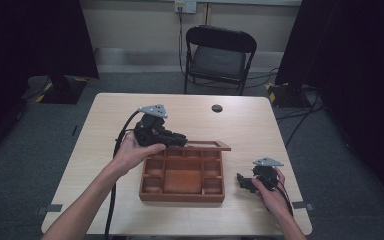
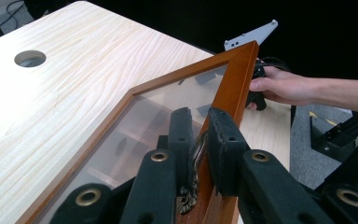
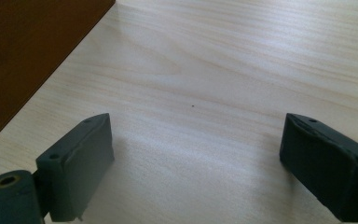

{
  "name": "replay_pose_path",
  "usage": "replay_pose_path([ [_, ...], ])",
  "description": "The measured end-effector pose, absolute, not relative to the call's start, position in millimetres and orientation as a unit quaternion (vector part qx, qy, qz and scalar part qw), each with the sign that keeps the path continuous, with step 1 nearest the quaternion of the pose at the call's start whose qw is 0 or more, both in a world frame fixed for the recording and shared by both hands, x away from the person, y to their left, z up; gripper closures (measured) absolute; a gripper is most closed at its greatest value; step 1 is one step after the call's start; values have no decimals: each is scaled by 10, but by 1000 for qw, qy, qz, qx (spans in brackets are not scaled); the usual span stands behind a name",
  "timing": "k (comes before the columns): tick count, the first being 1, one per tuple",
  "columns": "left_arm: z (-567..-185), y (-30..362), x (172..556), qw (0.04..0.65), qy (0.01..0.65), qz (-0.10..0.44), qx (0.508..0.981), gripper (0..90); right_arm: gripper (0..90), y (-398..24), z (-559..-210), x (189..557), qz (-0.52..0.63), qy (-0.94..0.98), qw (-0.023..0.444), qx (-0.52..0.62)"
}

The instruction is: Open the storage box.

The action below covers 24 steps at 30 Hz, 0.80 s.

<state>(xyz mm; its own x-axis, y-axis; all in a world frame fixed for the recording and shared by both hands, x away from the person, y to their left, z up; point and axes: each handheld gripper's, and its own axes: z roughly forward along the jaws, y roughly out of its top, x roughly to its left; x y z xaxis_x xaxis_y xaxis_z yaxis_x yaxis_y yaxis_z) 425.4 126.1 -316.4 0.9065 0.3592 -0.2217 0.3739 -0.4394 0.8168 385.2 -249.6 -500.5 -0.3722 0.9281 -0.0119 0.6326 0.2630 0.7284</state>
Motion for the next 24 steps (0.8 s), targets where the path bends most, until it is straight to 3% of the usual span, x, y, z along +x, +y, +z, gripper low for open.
replay_pose_path([
  [24,-3142,1287,4313,500,225,-2,836,786,91,-2496,-5005,3852,326,762,227,512],
])
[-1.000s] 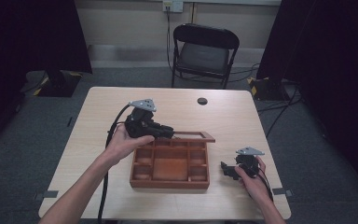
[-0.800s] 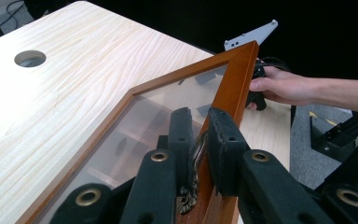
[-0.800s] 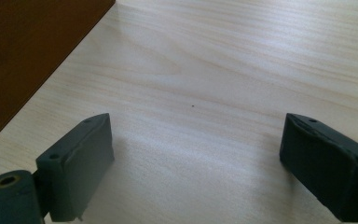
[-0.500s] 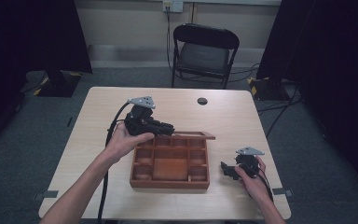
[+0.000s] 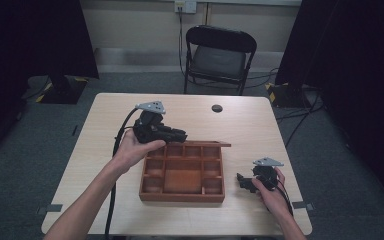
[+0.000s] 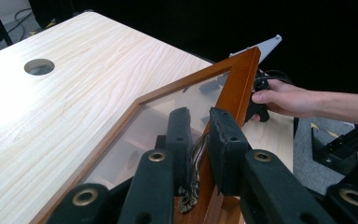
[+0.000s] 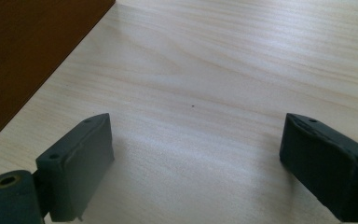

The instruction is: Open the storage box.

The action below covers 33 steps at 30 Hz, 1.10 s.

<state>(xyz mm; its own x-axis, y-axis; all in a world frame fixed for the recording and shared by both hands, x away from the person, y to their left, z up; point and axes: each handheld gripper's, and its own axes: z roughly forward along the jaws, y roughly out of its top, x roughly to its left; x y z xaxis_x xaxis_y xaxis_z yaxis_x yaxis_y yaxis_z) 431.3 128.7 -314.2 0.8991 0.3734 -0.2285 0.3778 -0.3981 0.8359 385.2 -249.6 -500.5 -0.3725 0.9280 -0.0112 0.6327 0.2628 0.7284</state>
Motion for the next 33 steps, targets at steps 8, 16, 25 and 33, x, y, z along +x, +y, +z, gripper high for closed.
replay_pose_path([
  [8,-3130,1288,4329,502,226,0,835,786,90,-2496,-5005,3852,326,762,226,512],
  [16,-3118,1283,4326,502,226,8,835,786,90,-2496,-5005,3853,326,762,227,512],
  [25,-3114,1274,4352,502,230,9,834,786,90,-2496,-5005,3853,326,762,226,511],
  [33,-3094,1272,4380,503,232,10,833,784,90,-2495,-5005,3853,326,762,226,512],
])
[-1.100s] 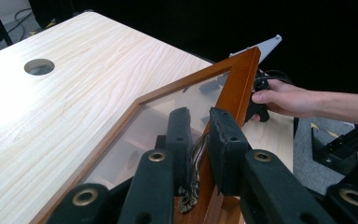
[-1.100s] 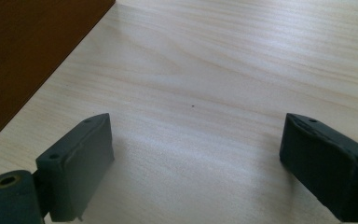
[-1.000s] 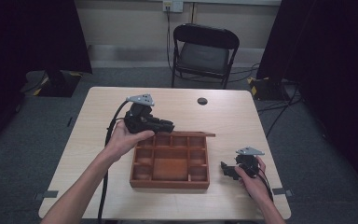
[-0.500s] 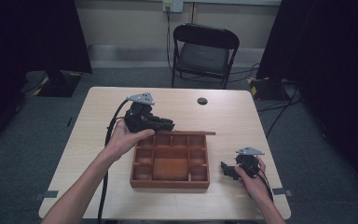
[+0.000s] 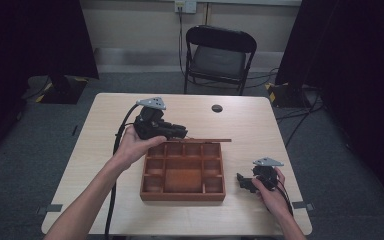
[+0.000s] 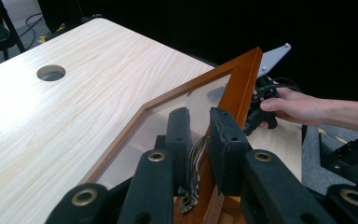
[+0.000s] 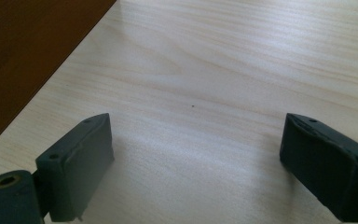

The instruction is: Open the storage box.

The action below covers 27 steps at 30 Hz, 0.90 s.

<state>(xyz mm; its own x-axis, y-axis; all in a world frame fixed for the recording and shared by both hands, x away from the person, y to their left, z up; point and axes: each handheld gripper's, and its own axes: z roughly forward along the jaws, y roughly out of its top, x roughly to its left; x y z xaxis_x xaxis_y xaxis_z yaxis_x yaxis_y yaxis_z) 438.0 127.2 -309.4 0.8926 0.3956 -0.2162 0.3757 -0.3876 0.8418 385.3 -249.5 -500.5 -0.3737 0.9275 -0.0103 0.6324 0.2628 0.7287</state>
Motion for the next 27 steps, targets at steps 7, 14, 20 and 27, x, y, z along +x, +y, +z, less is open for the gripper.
replay_pose_path([
  [7,-3095,1282,4397,505,233,9,831,775,90,-2495,-5005,3853,326,761,226,512],
  [14,-3093,1280,4398,507,233,11,830,774,90,-2495,-5005,3853,326,762,226,512],
  [20,-3095,1275,4405,509,234,15,828,774,90,-2495,-5005,3853,326,761,227,512],
  [27,-3093,1271,4426,510,237,12,827,780,90,-2495,-5005,3853,326,761,227,512],
])
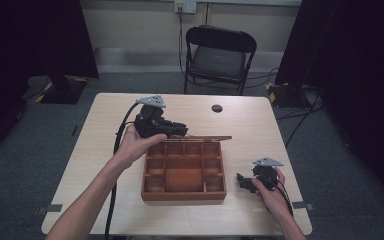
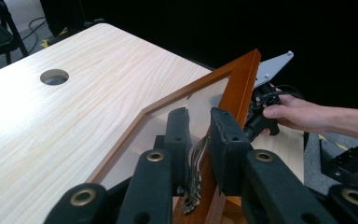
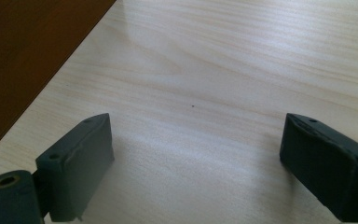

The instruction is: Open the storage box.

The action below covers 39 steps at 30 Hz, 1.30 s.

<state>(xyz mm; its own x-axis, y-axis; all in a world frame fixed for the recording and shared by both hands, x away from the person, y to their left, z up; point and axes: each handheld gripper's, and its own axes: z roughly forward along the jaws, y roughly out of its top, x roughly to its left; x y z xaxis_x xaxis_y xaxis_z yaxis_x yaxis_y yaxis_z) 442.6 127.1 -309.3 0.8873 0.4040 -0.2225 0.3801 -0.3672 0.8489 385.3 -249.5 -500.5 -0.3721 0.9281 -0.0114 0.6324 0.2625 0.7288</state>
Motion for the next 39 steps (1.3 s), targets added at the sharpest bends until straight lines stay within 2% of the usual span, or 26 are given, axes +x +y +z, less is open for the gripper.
replay_pose_path([
  [39,-3050,1260,4484,508,244,13,826,784,90,-2495,-5005,3853,326,762,226,512],
])
